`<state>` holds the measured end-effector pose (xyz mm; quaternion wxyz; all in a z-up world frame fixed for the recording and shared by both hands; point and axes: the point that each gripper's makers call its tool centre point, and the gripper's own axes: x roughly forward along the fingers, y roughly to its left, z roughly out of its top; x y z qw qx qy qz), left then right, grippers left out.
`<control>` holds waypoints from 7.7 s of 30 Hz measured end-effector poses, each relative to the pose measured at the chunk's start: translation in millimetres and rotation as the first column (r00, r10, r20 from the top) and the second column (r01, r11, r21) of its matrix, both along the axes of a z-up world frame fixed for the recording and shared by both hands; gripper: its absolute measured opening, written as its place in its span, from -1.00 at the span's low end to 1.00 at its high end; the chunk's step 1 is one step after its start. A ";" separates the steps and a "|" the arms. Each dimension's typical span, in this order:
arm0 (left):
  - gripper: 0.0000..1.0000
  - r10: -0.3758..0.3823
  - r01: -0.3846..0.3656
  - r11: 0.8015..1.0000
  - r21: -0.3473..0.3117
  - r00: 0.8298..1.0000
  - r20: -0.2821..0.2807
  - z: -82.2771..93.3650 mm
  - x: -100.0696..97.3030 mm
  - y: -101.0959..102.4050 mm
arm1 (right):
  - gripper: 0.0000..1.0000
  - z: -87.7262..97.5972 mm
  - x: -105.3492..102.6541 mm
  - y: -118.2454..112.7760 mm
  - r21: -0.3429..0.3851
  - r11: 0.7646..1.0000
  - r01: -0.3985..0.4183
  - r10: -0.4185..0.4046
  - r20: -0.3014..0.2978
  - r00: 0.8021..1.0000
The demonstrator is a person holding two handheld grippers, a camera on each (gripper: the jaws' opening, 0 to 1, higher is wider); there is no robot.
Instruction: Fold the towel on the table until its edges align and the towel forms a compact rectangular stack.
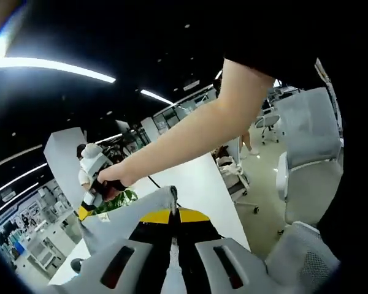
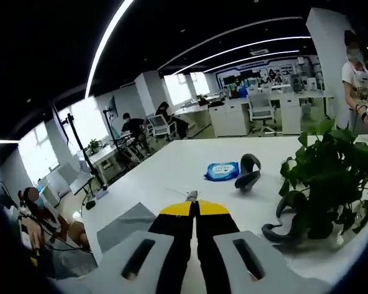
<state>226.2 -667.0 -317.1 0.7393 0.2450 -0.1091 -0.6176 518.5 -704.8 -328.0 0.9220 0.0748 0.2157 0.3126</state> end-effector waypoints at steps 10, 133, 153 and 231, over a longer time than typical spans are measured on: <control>-0.97 0.087 -0.094 0.993 -0.069 0.992 -0.096 3.7 9.3 31.7 | -1.00 -0.4 2.1 9.0 -0.011 1.000 0.015 -0.015 -0.006 1.000; -0.97 0.747 -0.729 0.603 0.323 0.376 -0.548 -241.3 31.2 409.0 | -1.00 -175.2 19.3 349.4 0.193 0.961 -0.199 0.257 -0.355 0.899; -0.96 0.820 -0.751 0.500 0.432 0.248 -0.516 -290.4 24.0 437.9 | -1.00 -211.2 18.2 382.3 0.296 0.950 -0.102 0.234 -0.454 0.860; -0.88 0.800 -0.858 0.352 0.374 0.068 -0.596 -299.5 26.7 489.0 | -1.00 -232.5 25.8 413.0 0.531 0.843 0.083 0.200 -0.453 0.869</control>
